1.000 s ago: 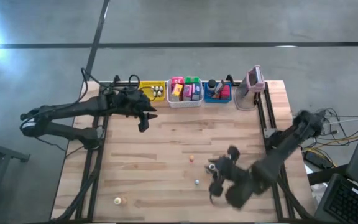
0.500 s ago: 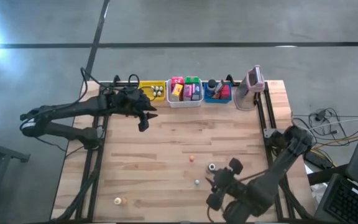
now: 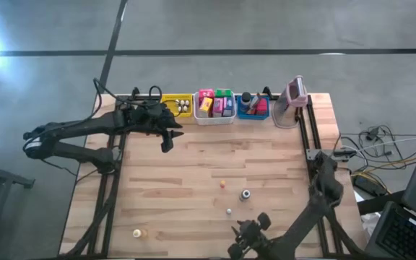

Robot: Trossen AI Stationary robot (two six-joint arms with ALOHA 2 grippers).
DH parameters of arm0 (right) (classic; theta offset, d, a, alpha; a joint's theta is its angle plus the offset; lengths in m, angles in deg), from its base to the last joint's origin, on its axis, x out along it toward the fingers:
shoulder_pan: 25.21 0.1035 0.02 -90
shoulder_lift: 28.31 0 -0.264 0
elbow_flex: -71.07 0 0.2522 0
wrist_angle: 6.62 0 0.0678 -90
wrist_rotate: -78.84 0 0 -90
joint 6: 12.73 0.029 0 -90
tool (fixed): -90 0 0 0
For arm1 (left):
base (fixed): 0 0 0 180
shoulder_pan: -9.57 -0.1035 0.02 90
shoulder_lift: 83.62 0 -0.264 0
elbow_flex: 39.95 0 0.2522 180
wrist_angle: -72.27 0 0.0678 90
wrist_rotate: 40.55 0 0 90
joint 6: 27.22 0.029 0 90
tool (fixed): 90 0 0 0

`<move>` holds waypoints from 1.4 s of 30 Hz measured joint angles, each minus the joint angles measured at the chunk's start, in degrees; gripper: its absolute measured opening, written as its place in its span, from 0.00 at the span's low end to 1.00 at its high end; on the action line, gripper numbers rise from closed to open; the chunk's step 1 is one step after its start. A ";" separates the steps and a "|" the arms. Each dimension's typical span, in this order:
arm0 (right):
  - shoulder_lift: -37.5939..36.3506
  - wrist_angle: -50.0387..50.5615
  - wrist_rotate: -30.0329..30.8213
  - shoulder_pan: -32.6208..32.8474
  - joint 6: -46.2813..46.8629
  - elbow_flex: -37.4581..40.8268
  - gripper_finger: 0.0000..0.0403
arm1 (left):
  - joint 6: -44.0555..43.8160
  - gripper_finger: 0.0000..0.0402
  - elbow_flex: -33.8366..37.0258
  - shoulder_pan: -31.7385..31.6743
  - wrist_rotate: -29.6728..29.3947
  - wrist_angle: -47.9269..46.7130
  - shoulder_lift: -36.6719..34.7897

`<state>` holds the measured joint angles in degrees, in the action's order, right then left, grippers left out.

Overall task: Pick & Place Kitchen Items
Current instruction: Put the black food coloring bottle into the yellow basket

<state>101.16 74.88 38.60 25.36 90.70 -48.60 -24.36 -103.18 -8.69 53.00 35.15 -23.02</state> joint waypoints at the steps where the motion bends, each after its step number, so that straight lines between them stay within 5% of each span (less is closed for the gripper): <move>1: 1.48 -1.39 -0.03 0.08 0.10 -0.36 0.34 | -0.01 0.34 0.00 0.00 0.00 0.02 0.02; 13: 14.01 -5.49 4.72 -0.21 11.05 -6.65 0.47 | 1.68 0.34 0.02 0.00 0.02 2.39 0.00; 21: 18.39 -4.58 7.05 -0.62 17.98 -5.97 0.43 | 4.62 0.34 0.02 0.00 0.01 2.32 0.02; 42: 19.54 2.50 -1.45 -3.48 16.19 -10.41 0.40 | 7.86 0.34 0.02 0.00 0.02 2.13 0.02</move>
<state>120.70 77.37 37.14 21.89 106.89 -59.01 -16.50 -103.16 -8.69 53.02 37.28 -22.99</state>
